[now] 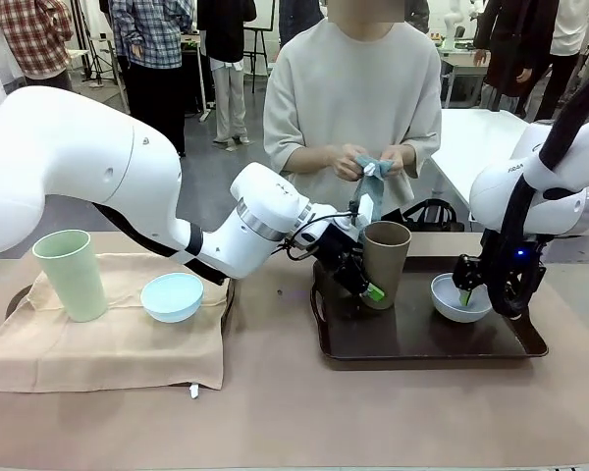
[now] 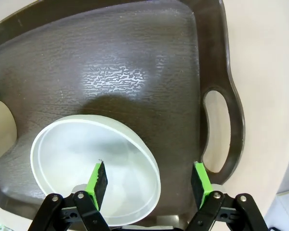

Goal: Set up a tray with a mat and arrange the tableware.
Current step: Pick up the Picnic Bowl and Reusable plastic cup from the Handle tray in front of the human's position and hold them in the air.

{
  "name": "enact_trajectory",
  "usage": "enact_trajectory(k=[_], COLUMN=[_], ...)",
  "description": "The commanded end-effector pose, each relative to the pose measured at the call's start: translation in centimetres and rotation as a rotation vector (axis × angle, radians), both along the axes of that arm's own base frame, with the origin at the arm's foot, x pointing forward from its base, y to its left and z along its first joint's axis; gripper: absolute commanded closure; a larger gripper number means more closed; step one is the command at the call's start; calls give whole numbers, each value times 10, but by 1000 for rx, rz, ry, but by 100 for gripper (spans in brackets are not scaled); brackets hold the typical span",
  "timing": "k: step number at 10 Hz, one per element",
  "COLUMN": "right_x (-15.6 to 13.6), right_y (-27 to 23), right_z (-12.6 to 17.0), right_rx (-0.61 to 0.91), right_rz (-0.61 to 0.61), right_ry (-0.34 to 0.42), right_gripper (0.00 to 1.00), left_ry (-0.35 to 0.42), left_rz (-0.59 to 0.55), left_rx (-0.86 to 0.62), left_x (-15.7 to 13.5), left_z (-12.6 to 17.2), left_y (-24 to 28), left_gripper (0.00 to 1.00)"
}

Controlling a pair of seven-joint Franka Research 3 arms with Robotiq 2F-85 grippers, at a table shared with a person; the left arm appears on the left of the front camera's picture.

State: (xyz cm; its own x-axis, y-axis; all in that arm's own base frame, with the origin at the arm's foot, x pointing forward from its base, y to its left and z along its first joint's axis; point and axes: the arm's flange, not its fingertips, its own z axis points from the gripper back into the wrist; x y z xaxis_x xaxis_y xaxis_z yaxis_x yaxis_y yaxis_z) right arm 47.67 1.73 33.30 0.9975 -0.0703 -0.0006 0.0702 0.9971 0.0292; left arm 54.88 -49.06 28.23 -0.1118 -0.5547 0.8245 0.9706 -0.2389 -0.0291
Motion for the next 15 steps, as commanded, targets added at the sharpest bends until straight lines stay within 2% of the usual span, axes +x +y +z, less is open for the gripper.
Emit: enact_trajectory(k=[1,2,3,4,5,6,7,8,9,10,11,12,13,15], right_x=[8,7,8,8,8,7,8,9,11,12,7,-10,-26,-53], right_y=[-5,-5,-5,-5,-4,-5,-6,-7,-7,-8,-5,-7,-8,-9], right_z=[-3,-4,-3,-4,-3,-2,-2,-3,-3,-1,10,45,82,152], right_rx=[43,42,43,42,40,37,35,33,30,32,53,42,56,77], right_rz=[24,31,33,33,30,28,20,16,14,15,-7,15,26,37], right_ry=[-2,4,4,6,7,2,2,8,9,11,48,50,8,-42], right_gripper=[44,68,100,100,100,95,100,100,100,100,100,100,100,100], left_ry=[-32,-34,-33,-31,-29,-28,-35,-33,-35,-37,-47,-76,-85,-193], left_rz=[2,3,3,5,6,10,13,23,33,43,48,52,49,30], left_rx=[-40,-44,-46,-44,-41,-40,-29,-24,-21,-20,-18,-11,0,-37], left_x=[6,4,5,5,5,6,6,6,6,4,-2,-15,-30,-68], left_z=[-2,-1,-2,-2,-1,-1,1,2,4,10,25,51,86,160], left_y=[-6,-6,-6,-5,-5,-3,-1,5,10,14,20,25,30,39], left_gripper=[0,57,57,100,59,100,100,100,76,76,100,78,78,78])
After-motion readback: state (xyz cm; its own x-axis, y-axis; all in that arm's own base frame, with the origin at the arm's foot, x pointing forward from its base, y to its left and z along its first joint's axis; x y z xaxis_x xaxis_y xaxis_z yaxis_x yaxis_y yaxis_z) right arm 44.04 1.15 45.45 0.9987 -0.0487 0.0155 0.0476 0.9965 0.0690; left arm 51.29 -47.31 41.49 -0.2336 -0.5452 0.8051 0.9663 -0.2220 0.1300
